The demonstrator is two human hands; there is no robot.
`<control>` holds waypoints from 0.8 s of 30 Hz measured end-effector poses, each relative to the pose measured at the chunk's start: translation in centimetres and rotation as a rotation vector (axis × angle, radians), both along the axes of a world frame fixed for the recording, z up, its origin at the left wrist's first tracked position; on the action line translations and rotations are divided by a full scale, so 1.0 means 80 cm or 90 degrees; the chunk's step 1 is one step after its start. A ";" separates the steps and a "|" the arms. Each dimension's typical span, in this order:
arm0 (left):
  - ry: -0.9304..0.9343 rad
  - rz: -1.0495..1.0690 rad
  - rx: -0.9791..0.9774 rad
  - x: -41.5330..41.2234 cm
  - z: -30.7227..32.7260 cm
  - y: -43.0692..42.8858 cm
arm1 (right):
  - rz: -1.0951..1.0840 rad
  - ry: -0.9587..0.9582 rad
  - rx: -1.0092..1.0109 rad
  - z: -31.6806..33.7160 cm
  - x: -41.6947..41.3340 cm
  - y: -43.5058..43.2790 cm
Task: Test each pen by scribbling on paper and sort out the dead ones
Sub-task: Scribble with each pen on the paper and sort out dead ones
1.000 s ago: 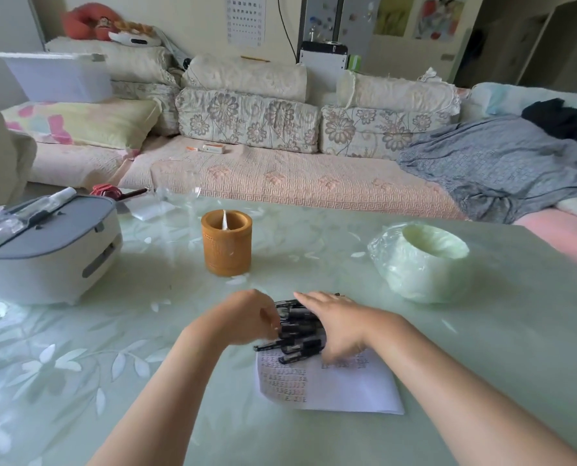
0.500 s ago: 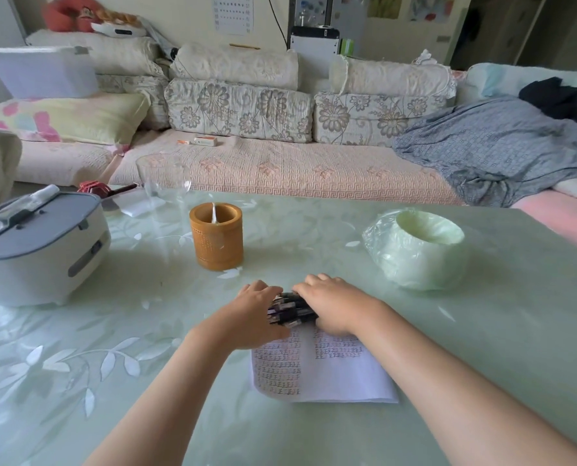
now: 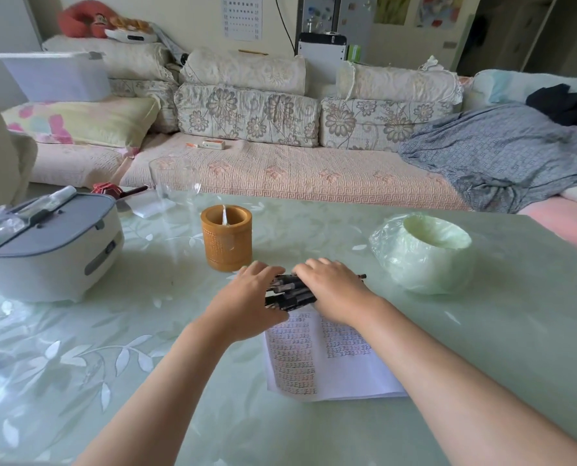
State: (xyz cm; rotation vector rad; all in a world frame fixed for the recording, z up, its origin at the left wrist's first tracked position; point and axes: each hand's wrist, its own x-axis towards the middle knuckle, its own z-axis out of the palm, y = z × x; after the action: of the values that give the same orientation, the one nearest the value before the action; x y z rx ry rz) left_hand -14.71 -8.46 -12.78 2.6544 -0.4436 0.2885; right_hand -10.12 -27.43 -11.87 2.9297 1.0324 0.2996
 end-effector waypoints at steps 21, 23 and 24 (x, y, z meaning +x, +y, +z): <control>0.215 0.193 0.102 -0.100 -0.025 0.131 | 0.168 0.041 -0.035 -0.016 -0.049 0.166; 0.217 0.195 0.107 -0.098 -0.025 0.129 | 0.145 0.065 -0.012 -0.012 -0.044 0.156; 0.221 0.196 0.113 -0.097 -0.025 0.128 | 0.134 0.082 0.002 -0.010 -0.042 0.151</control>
State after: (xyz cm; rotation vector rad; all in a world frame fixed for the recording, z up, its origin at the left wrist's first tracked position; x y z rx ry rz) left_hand -22.50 1.77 -14.77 2.8640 0.0536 -0.1292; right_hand -13.45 -15.34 -12.71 2.8790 1.3627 0.1163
